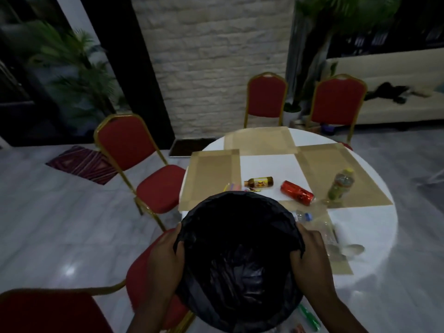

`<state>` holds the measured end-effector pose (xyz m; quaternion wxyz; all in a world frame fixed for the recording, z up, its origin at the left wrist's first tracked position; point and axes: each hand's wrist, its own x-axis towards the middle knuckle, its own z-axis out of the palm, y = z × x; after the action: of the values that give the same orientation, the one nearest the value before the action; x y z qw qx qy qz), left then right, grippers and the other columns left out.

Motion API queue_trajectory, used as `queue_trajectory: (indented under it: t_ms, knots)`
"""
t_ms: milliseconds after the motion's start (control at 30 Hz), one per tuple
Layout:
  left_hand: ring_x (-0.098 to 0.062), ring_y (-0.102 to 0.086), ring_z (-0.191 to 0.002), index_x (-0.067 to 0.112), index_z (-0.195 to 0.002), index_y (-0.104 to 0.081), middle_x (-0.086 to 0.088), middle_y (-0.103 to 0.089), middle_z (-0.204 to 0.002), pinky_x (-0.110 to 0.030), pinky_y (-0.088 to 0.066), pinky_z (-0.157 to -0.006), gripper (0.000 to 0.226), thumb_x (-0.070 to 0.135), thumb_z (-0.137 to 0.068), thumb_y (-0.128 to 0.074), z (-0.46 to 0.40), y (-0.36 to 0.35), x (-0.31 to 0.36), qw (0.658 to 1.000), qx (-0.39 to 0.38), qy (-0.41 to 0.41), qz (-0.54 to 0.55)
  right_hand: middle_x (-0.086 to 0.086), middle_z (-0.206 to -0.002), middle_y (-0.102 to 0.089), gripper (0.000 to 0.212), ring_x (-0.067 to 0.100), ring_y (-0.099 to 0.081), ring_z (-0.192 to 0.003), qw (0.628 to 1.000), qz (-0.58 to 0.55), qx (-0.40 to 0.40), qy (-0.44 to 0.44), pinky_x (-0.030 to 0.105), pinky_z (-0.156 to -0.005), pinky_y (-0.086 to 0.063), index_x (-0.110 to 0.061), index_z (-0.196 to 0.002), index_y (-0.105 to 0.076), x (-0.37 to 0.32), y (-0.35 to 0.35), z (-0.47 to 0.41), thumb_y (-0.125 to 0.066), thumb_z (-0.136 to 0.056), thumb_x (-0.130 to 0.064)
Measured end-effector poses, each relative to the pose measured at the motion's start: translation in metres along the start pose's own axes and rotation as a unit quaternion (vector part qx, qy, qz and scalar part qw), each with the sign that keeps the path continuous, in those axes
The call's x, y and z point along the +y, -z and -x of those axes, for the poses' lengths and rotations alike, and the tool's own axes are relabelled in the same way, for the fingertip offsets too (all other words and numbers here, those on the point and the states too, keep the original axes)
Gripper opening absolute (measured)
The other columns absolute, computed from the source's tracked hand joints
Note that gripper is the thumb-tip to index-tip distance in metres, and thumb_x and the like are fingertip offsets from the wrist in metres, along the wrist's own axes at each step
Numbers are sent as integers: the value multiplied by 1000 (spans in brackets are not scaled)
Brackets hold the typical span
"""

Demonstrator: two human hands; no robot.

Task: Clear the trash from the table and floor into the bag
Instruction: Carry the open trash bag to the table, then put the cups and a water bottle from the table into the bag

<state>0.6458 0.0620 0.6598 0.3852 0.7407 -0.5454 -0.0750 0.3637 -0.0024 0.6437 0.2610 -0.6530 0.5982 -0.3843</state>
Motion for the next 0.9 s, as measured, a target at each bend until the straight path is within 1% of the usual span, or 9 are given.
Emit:
queue_trajectory:
  t_ms: [67, 167, 267, 367, 433, 533, 600, 733, 900]
  knots:
    - [-9, -56, -93, 26, -131, -50, 2, -63, -106, -17, -40, -77, 55, -6, -86, -56, -12, 9, -19, 1000, -3, -3, -6, 7, -116, -47, 65, 1, -37, -89, 1000, 0, -6, -19, 28, -76, -36, -21, -138, -42, -7, -22, -2, -46, -80, 8]
    - [-9, -55, -91, 16, -132, -52, -8, -66, -108, -17, -40, -78, 51, -8, -86, -56, -30, 15, -44, 1000, -9, 3, -7, 6, -114, -46, 63, 6, -40, -90, 999, -1, -14, -29, 29, -75, -38, -24, -136, -44, -15, -50, -5, -46, -80, 6]
    - [-2, -53, -88, 18, -131, -50, -2, -64, -104, -12, -39, -77, 52, -10, -87, -54, -41, 16, -55, 1000, -19, -10, 5, 6, -107, -49, 60, 6, -39, -86, 999, 18, -18, -24, 31, -72, -40, -27, -129, -47, -12, -72, -11, -45, -78, 4]
    - [-5, -54, -88, 19, -131, -55, 1, -63, -104, -7, -37, -73, 50, -7, -88, -53, -52, 12, -60, 1000, -22, -10, -7, 5, -103, -51, 53, 7, -43, -82, 999, 24, -21, -10, 31, -69, -42, -36, -117, -50, -3, -85, -18, -42, -78, -1]
    - [-5, -55, -86, 21, -132, -54, 2, -63, -102, -1, -36, -72, 50, -6, -89, -52, -60, 6, -64, 999, -27, -17, -9, 5, -110, -50, 55, 8, -44, -86, 999, 31, -24, -26, 31, -69, -43, -28, -124, -50, -1, -89, -23, -43, -80, 4]
    - [-7, -56, -85, 21, -132, -53, -2, -64, -100, -9, -38, -71, 51, -6, -89, -51, -68, -2, -62, 999, -30, -18, -14, 10, -120, -49, 53, 18, -49, -97, 998, 44, -35, -24, 32, -70, -46, -19, -129, -48, 2, -91, -30, -43, -83, 6]
    - [-8, -56, -85, 20, -132, -53, -5, -65, -101, -13, -39, -72, 51, -7, -89, -51, -72, -9, -59, 1000, -25, -6, -16, 13, -121, -47, 54, 21, -51, -95, 998, 43, -45, -16, 32, -71, -45, -16, -130, -47, 8, -93, -36, -41, -82, 8]
    - [-10, -55, -86, 16, -131, -54, -11, -66, -100, -18, -41, -75, 50, -8, -87, -53, -77, -16, -51, 999, -13, -1, -36, 16, -117, -49, 49, -1, -34, -81, 998, 23, -58, -2, 28, -73, -39, -12, -125, -50, 20, -94, -49, -39, -82, 9]
    - [-11, -53, -86, 13, -131, -53, -13, -66, -103, -22, -41, -74, 48, -7, -87, -53, -81, -23, -37, 998, 3, 28, -60, 16, -116, -51, 48, 1, -33, -86, 996, 25, -89, 13, 31, -75, -44, -11, -126, -48, 40, -95, -62, -38, -82, 4]
